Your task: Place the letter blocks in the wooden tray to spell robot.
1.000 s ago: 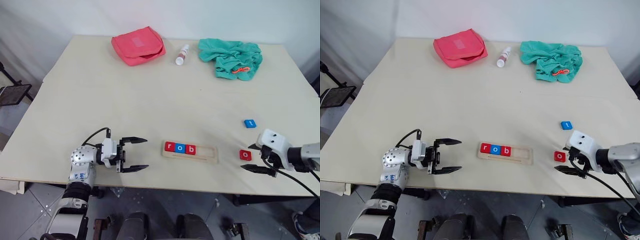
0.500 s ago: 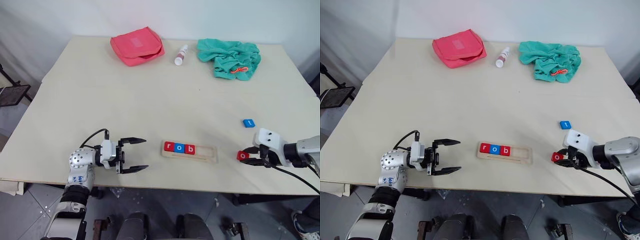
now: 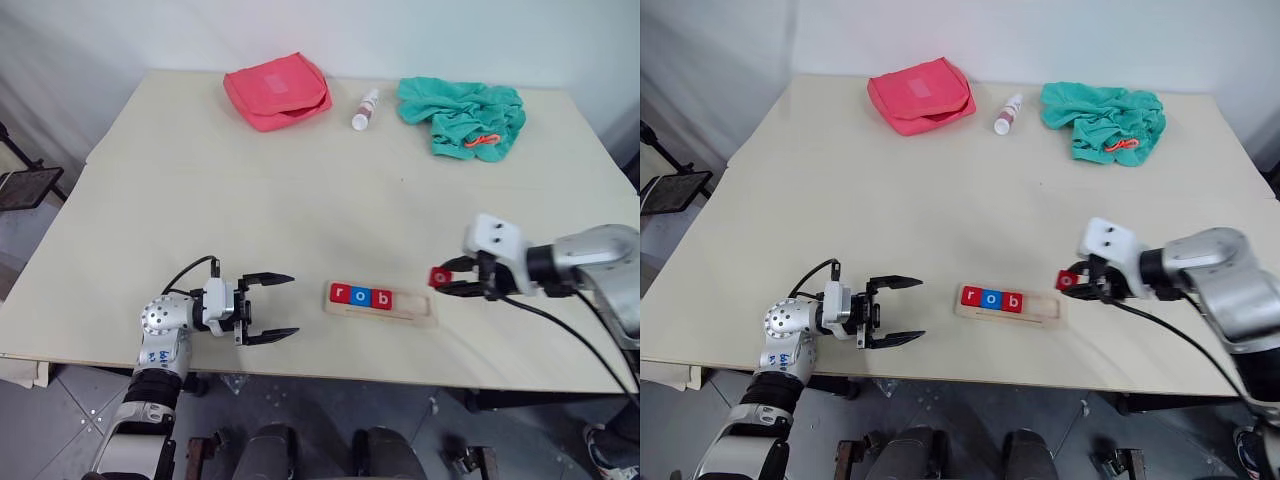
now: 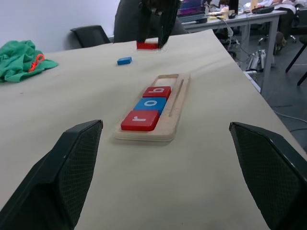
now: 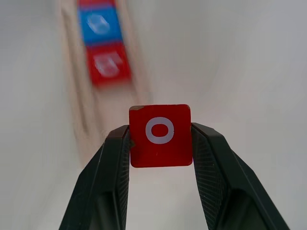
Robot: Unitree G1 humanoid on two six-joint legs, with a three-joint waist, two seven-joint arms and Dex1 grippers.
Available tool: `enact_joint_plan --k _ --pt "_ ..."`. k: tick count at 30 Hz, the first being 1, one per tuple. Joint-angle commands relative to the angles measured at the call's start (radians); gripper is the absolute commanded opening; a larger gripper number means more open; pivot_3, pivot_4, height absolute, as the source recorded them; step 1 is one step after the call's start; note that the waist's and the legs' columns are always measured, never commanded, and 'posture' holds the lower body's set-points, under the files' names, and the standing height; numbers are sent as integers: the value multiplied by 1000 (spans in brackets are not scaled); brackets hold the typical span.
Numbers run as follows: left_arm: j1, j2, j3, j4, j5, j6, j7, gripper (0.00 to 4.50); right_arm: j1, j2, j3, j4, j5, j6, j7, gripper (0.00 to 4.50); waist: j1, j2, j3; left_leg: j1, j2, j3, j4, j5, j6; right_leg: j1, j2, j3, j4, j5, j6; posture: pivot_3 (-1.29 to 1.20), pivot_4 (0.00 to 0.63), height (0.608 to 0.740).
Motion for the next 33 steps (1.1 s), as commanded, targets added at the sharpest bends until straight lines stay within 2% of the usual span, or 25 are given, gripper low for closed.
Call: enact_joint_plan --k 1,9,22,31,33 --pt "18 0 5 -15 -2 -18 10 4500 -33 11 34 -7 -34 2 -6 1450 1 0 0 0 0 0 0 0 0 0 0 0 0 0 0 0 150 740" --pt "70 4 3 -69 -4 -17 39 4500 -63 25 81 50 -85 -52 20 1450 -4 0 0 0 -1 0 0 0 0 0 -2 -1 1 0 0 0 150 740" --pt "86 0 -4 -82 -3 -19 54 4500 -45 50 106 22 -97 -42 17 1450 -3 0 0 1 -1 0 0 0 0 0 -6 -3 1 0 0 0 150 740" --pt "65 6 4 -46 -4 -29 40 4500 -36 53 94 5 -98 -31 2 4478 -2 0 0 1 -1 0 0 0 0 0 -6 -4 1 0 0 0 150 740" --pt "56 6 5 -35 -3 -31 37 4500 -41 55 76 -12 -87 -14 -8 4478 -2 1 -1 1 -1 1 0 0 0 0 -6 -4 1 0 0 0 150 740"
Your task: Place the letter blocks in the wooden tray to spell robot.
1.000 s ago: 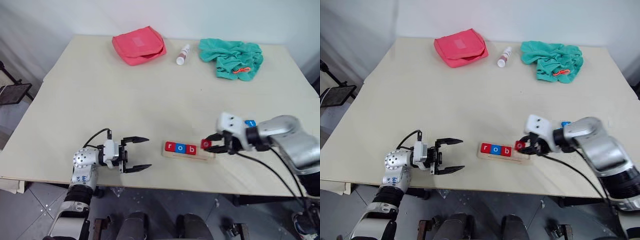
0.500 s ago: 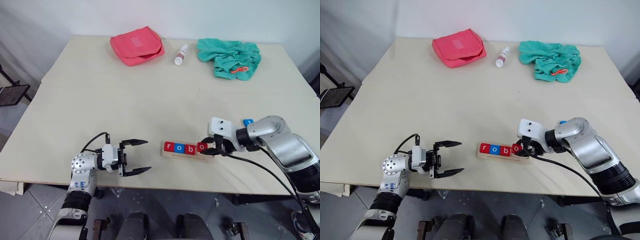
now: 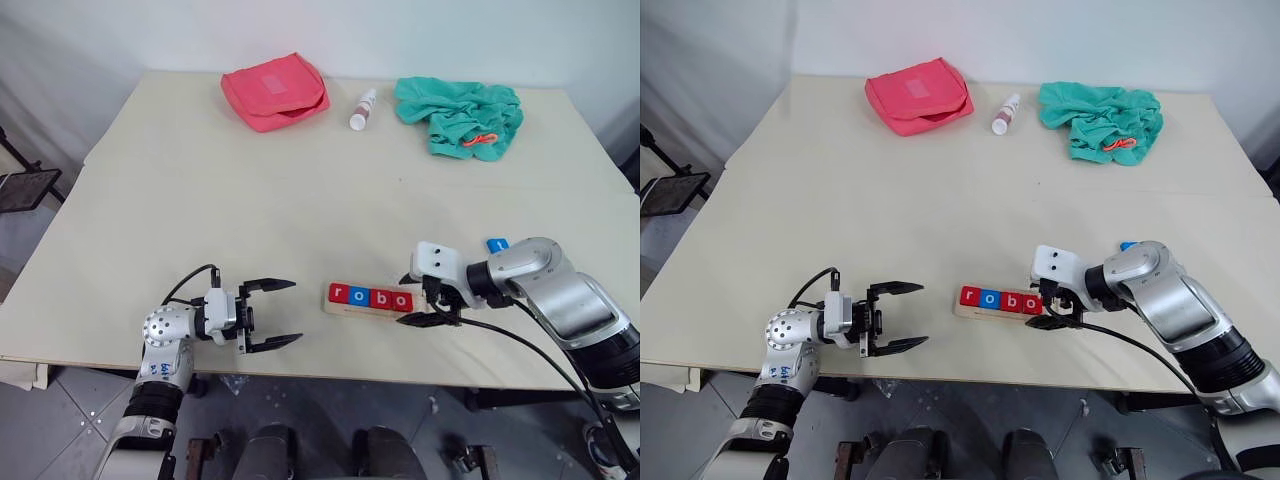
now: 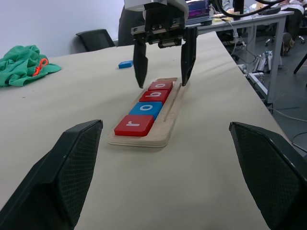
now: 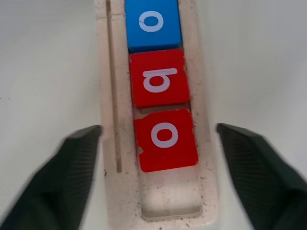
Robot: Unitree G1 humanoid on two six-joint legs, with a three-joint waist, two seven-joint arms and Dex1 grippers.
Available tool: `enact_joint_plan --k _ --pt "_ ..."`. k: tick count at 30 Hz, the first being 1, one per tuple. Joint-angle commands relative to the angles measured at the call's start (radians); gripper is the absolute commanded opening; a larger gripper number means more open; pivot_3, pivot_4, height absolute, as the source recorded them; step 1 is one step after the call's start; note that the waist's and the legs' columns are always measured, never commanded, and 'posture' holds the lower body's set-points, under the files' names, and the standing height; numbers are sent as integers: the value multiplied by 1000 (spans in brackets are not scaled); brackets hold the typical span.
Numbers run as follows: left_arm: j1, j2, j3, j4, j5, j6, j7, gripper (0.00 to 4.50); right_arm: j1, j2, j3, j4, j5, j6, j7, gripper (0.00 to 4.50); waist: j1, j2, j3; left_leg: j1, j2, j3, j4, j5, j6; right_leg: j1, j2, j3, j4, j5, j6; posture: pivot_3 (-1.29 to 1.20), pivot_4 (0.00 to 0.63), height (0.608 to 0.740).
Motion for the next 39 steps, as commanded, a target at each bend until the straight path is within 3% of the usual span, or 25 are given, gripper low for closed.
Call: enact_joint_plan --k 1,6,18,23,30,34,39 --pt "-12 1 7 33 -6 -19 -9 4500 -7 6 -46 -60 21 27 -16 4478 0 1 0 0 0 0 0 0 0 0 0 0 0 0 0 0 150 740" --pt "-32 -4 5 56 -4 -25 -13 4500 56 20 -182 -144 101 112 -91 4478 3 1 0 1 0 0 0 0 0 1 0 0 1 0 0 0 150 740" --pt "-84 -1 8 127 -5 -34 -51 4500 404 53 -538 -320 205 154 -290 4478 16 1 -1 1 -1 2 0 1 1 1 -1 0 1 0 0 0 150 740" --pt "-115 2 14 167 -7 -41 -79 4500 492 143 -699 -332 210 153 -440 4478 24 1 -1 1 -1 2 -1 1 1 1 0 0 1 0 0 0 150 740" --pt "-170 5 19 223 -6 -40 -124 4500 472 288 -865 -209 194 175 -685 4478 24 1 -1 1 -1 2 -1 1 1 1 4 1 1 0 0 0 150 740" --pt "-189 1 20 242 -4 -45 -139 4500 436 296 -866 -124 184 162 -752 4478 22 1 -1 1 -1 3 -2 1 1 -1 5 1 1 0 1 0 150 740" --pt "-207 -6 15 242 -4 -39 -143 4500 301 251 -787 144 141 50 -741 4478 3 1 -1 1 -1 4 -2 1 1 -1 6 2 1 0 1 0 150 740"
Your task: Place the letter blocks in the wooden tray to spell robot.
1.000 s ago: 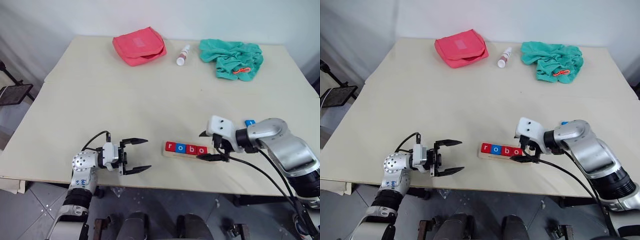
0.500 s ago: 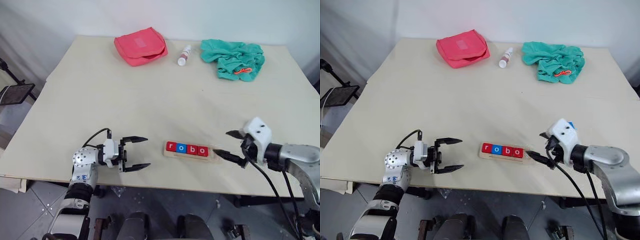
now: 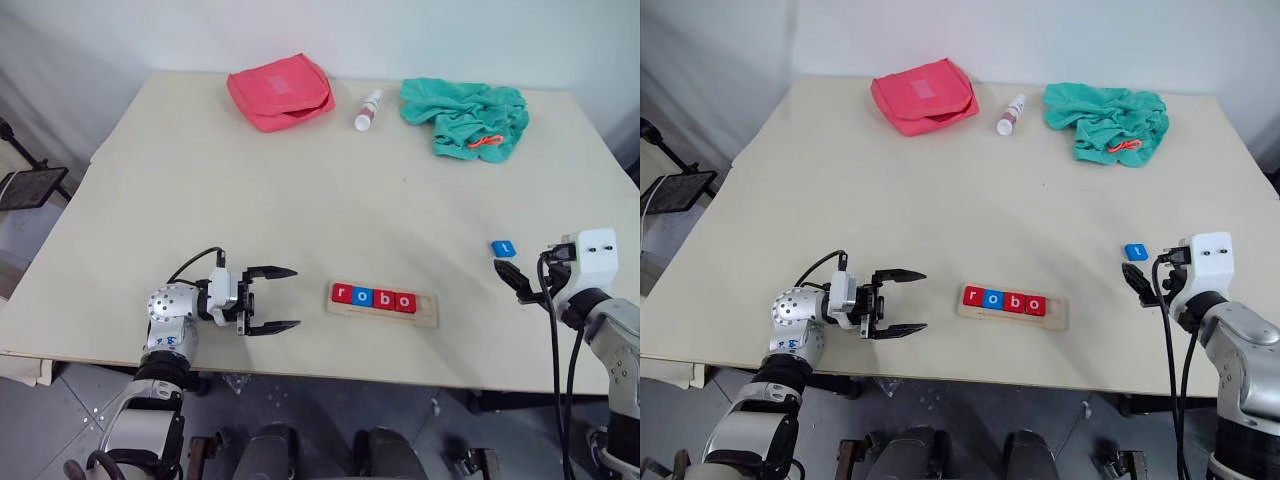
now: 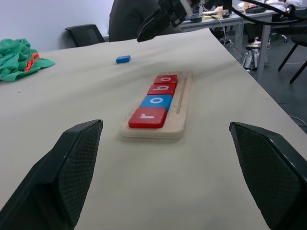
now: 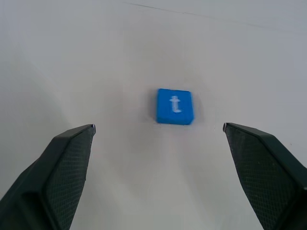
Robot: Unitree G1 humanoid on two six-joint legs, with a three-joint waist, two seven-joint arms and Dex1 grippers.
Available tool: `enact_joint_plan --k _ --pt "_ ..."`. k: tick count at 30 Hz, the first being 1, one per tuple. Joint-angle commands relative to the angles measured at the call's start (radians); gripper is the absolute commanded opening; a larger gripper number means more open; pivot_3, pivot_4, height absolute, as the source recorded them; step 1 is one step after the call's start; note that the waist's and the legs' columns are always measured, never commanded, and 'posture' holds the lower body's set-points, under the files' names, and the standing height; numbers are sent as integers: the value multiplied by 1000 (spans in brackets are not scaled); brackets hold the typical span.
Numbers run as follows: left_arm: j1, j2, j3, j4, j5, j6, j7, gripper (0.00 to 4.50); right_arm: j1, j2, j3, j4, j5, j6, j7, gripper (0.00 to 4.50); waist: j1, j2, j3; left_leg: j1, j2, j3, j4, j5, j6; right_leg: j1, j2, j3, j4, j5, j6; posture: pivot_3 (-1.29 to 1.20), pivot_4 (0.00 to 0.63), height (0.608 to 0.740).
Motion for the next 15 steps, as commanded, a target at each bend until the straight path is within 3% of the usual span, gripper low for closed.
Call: enact_joint_plan --k 1,9,15 --pt "-9 -1 5 -17 -6 -9 -17 4500 -81 -59 42 164 -36 -73 16 4478 -9 0 0 0 0 0 0 0 0 0 0 0 0 0 0 0 150 740" --pt "38 16 9 -83 -16 6 -7 4500 -240 -112 137 473 -87 -225 72 4478 -13 0 0 0 0 0 -1 0 0 -1 0 0 0 0 0 0 150 740" --pt "79 29 16 -131 -18 17 12 4500 -315 -110 178 597 -99 -282 119 4478 -12 0 0 -1 0 0 0 0 0 -1 -1 0 0 0 0 0 150 740"
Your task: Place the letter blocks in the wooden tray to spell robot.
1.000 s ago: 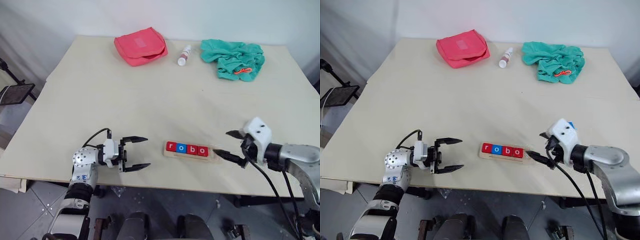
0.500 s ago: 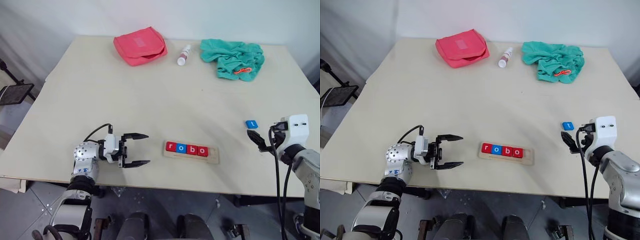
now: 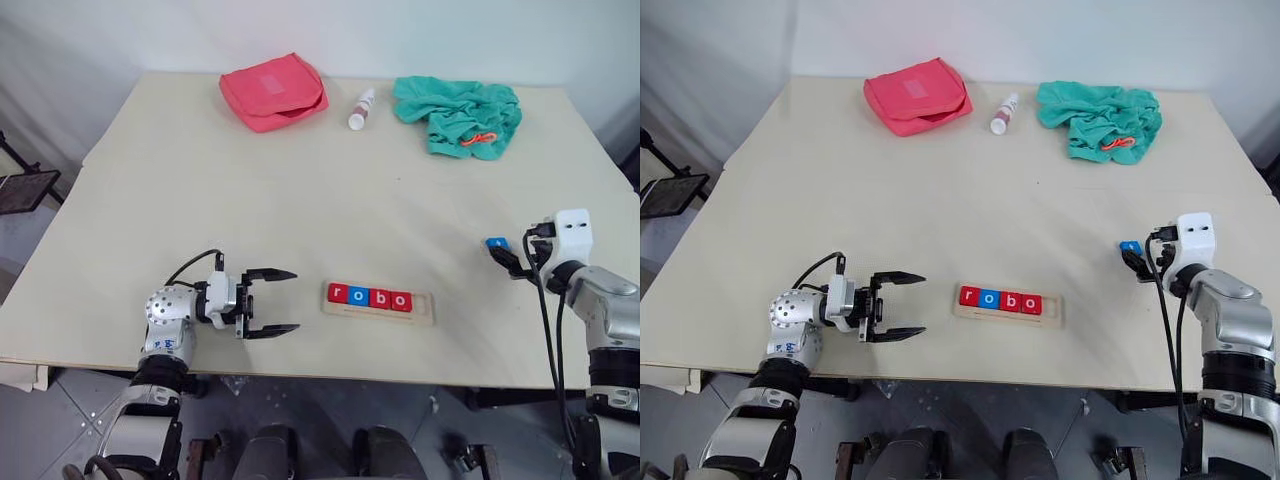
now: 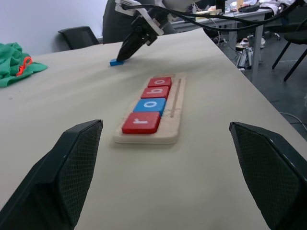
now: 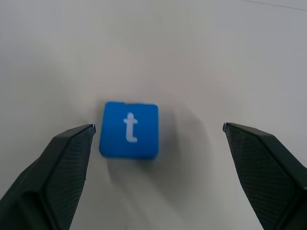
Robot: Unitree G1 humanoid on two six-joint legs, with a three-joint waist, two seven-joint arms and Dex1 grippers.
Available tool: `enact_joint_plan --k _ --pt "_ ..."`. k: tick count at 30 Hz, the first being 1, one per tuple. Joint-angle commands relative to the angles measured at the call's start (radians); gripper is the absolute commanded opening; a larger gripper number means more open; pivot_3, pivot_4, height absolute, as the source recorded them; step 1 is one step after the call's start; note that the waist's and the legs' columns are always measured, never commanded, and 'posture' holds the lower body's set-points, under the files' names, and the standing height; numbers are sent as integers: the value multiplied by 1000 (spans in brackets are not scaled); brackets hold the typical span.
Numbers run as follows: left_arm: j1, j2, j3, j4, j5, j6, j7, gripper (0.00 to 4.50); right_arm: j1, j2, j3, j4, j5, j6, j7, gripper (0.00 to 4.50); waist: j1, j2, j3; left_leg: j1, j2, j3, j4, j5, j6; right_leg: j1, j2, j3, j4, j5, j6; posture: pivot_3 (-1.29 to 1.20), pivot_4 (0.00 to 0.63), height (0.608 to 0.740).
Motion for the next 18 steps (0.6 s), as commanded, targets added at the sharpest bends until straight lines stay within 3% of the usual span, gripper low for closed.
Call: enact_joint_plan --k 1,7,8,12,17,18 --pt "26 16 15 -52 -16 4 11 4500 -39 -23 16 56 -14 -43 18 4478 0 0 0 0 0 0 0 0 0 0 0 0 0 0 0 0 150 740" --pt "43 12 10 -80 -14 10 30 4500 -64 -10 36 141 -32 -45 -7 4478 0 0 0 0 0 -1 1 0 0 0 -2 0 0 0 0 0 150 740" --pt "45 12 9 -82 -13 11 31 4500 -69 -8 36 153 -35 -35 -18 4306 0 0 0 0 0 -1 1 0 0 1 -2 0 0 0 0 0 150 740" --pt "42 9 8 -81 -12 8 36 4500 -45 3 27 110 -30 -20 -52 3274 3 0 0 0 0 -1 1 0 0 1 -3 0 0 0 0 0 150 740" --pt "28 8 6 -61 -10 7 32 4500 35 35 -28 -110 34 64 -95 1509 5 0 0 -1 -1 -2 1 0 0 1 -7 0 0 0 0 0 150 740" --pt "25 8 6 -57 -10 7 31 4500 56 48 -46 -172 52 90 -112 1460 5 0 0 -1 -1 -3 1 0 0 1 -7 -1 0 0 0 0 150 740"
